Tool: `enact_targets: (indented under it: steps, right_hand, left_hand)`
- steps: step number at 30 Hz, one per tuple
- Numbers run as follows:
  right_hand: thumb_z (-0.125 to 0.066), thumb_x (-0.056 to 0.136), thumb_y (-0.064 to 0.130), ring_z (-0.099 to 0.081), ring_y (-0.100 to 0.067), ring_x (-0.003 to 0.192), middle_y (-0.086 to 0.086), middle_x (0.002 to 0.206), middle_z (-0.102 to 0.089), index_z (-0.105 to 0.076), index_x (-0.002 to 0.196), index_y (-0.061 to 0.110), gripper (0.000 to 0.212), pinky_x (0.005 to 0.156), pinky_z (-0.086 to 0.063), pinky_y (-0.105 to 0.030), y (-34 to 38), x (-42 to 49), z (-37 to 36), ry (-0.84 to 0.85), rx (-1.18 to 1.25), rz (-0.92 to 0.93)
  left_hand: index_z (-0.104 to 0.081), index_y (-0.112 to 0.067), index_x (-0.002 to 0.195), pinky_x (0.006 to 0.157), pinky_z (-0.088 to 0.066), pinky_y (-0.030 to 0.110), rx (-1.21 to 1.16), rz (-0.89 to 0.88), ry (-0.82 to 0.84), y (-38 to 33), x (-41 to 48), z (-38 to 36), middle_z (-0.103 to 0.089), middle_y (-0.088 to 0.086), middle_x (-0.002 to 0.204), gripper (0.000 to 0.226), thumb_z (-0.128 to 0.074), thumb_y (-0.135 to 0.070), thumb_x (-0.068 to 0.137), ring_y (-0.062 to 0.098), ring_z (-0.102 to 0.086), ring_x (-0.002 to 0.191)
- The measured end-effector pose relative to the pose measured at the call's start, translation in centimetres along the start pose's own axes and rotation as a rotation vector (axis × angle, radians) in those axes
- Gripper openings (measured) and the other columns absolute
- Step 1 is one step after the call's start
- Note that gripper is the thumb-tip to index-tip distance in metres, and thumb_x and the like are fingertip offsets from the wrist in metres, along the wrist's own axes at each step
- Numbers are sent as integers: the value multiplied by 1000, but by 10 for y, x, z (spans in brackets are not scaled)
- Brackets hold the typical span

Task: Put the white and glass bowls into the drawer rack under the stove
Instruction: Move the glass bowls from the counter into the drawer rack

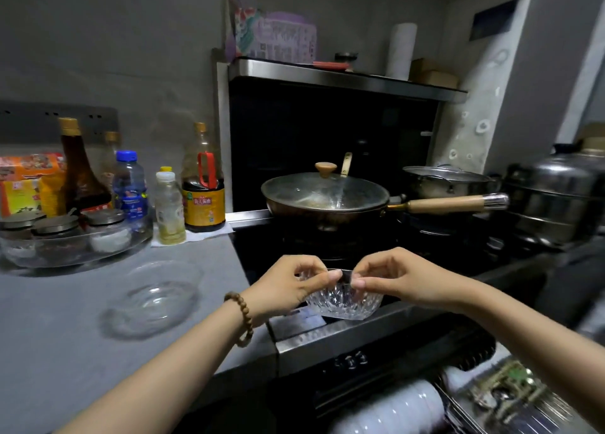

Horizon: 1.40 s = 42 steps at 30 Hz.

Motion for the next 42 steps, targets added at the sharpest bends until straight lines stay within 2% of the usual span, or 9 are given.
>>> enact_targets:
  steps: [6, 13, 16, 20, 24, 27, 32, 35, 42]
  right_hand:
    - [-66, 83, 24, -67, -14, 89, -8, 90, -75, -73, 91, 10, 18, 86, -52, -24, -58, -69, 45, -38, 59, -165]
    - [-67, 84, 30, -66, -23, 96, -12, 99, -73, -73, 97, 11, 24, 95, -50, -32, -116, -128, 70, -81, 119, -317]
    - [-65, 86, 27, -65, -26, 94, -12, 99, -73, -72, 97, 8, 23, 92, -51, -30, -147, -142, 69, -106, 166, -379]
    - [-66, 82, 30, -67, -16, 91, -8, 97, -74, -73, 95, 10, 24, 90, -52, -26, -192, -150, 60, -136, 267, -495]
    - [-69, 75, 30, -67, -13, 79, -6, 91, -75, -73, 96, 6, 33, 73, -55, -25, -237, -154, 45, -188, 420, -661]
    - [-68, 78, 23, -66, -11, 68, -2, 78, -75, -75, 83, 12, 14, 65, -52, -19, -270, -156, 33, -238, 464, -801]
    - [-63, 87, 20, -57, -12, 61, -2, 72, -68, -70, 78, 15, 12, 48, -46, -17, -319, -159, 15, -333, 459, -1048]
    - [-62, 87, 22, -52, -12, 57, 0, 63, -63, -67, 76, 13, 15, 40, -42, -16, -339, -159, 8, -359, 467, -1153]
    - [-53, 92, 16, -42, -9, 51, 0, 66, -53, -60, 82, 5, 17, 47, -34, -18, -372, -152, -10, -268, 550, -1258]
  left_hand:
    - [-64, -25, 63, 56, -37, 4, -81, -30, 117, -4, 40, -100, -57, -20, 53, 23, -65, -36, 83, -8, -48, 54]
    - [-68, -24, 76, 59, -38, 5, -146, -17, 248, 12, 66, -183, -60, -20, 61, 16, -62, -36, 86, -9, -49, 57]
    - [-70, -18, 90, 63, -38, 5, -140, 9, 263, 31, 72, -213, -62, -17, 73, 18, -60, -33, 87, -11, -51, 61]
    - [-59, -22, 119, 85, -41, 11, -119, 120, 280, 68, 76, -247, -62, -8, 115, 36, -55, -40, 89, 0, -55, 100]
    - [-38, -19, 140, 105, -33, 23, -113, 276, 296, 114, 71, -279, -44, -2, 142, 59, -51, -45, 89, 12, -43, 128]
    - [-33, -17, 142, 109, -29, 23, -120, 331, 345, 147, 59, -300, -37, -2, 148, 61, -50, -43, 90, 8, -37, 130]
    - [-12, -20, 149, 120, -9, 38, 259, 397, 486, 204, 34, -324, -11, -1, 158, 84, -40, -66, 84, 20, -8, 146]
    - [-4, -27, 149, 116, 7, 42, 423, 422, 521, 227, 22, -333, 3, -2, 159, 88, -34, -73, 81, 22, 10, 146]
    - [11, -27, 147, 104, 27, 43, 673, 360, 566, 259, 8, -348, 25, -3, 154, 100, -21, -85, 72, 20, 33, 135]
Point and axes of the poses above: each hand's wrist, its own x-axis towards the middle knuckle, its own z-axis out of the back of the hand, y = z × x, the point moved 3 cm from there along x, towards the middle knuckle
